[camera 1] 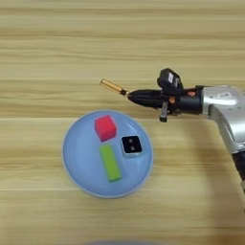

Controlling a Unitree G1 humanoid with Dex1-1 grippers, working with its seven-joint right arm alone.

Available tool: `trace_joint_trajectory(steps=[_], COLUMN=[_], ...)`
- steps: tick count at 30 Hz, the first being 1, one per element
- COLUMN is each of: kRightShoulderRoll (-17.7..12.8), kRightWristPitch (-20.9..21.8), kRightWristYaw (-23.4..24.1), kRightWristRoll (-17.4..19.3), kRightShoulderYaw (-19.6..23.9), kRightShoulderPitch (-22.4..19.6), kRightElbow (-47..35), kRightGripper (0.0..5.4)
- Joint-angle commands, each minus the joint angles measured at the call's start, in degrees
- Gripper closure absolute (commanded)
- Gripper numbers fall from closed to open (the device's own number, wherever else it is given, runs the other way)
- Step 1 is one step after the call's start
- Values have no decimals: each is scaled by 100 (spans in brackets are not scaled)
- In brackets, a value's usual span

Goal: Move the objects on the table

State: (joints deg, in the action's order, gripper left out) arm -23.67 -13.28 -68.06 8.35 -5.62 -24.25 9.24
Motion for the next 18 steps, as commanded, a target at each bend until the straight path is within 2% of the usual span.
trace_joint_trajectory(steps=[1, 5, 12, 18], kRightShoulderRoll=[-82, -106, -167, -254], kRightWristPitch=[-7, -77, 94, 711], kRightWristYaw=[125, 67, -73, -243], kRightWristRoll=[137, 190, 161, -34], kRightShoulderYaw=[-92, -250, -478, -669], kRightShoulderPitch=[-167, 0, 133, 59], kRightElbow=[-567, -912, -1032, -675], kRightGripper=[531, 531, 531, 531])
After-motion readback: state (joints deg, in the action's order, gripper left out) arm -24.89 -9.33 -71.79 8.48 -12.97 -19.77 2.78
